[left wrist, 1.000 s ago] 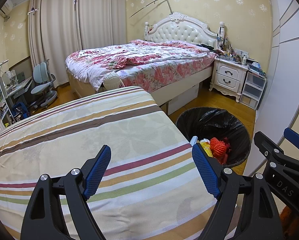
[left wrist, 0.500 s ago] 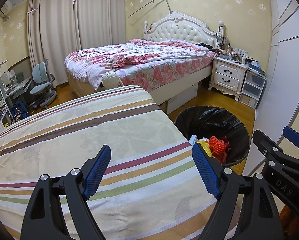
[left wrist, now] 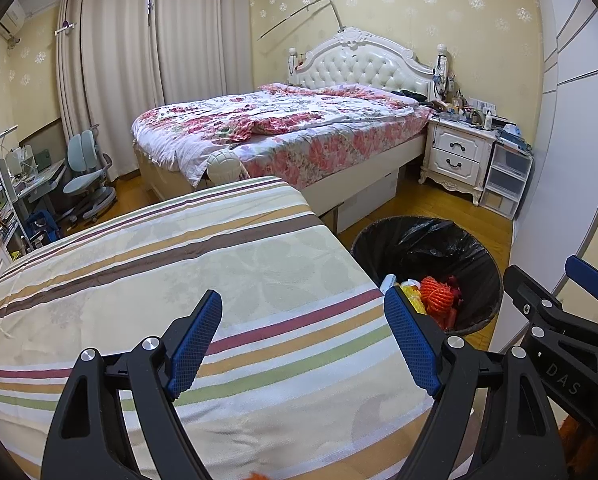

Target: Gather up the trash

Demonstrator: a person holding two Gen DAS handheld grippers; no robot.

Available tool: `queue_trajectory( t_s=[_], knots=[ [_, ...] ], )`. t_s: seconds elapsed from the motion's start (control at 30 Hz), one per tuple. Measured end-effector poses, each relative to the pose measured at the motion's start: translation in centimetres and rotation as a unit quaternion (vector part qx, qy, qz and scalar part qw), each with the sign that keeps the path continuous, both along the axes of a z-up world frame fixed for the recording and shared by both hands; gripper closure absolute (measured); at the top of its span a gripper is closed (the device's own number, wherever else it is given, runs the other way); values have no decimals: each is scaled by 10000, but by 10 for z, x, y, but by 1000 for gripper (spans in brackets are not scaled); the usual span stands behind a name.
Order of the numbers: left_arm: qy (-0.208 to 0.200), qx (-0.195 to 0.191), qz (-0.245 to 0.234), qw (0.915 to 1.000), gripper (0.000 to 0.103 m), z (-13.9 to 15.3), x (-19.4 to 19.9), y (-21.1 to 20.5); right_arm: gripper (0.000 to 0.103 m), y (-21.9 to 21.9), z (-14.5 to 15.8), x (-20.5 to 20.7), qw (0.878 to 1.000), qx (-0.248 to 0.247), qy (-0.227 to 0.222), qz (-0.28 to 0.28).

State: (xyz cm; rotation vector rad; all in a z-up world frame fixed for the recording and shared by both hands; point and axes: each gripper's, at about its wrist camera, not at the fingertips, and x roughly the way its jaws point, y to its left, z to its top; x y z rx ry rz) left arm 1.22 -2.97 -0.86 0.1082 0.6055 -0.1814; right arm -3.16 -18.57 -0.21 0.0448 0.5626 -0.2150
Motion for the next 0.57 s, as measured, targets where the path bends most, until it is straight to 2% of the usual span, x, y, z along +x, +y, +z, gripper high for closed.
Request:
queue_trajectory(
  t_s=[0.33,0.57],
  knots=[
    [-81,-38,67,9999,22,2,0,7,19,1,-1,1,10000,-1,7,9],
    [106,1,352,9993,21,-4,10,32,19,16,-4,7,9998,-23,72,165]
  ],
)
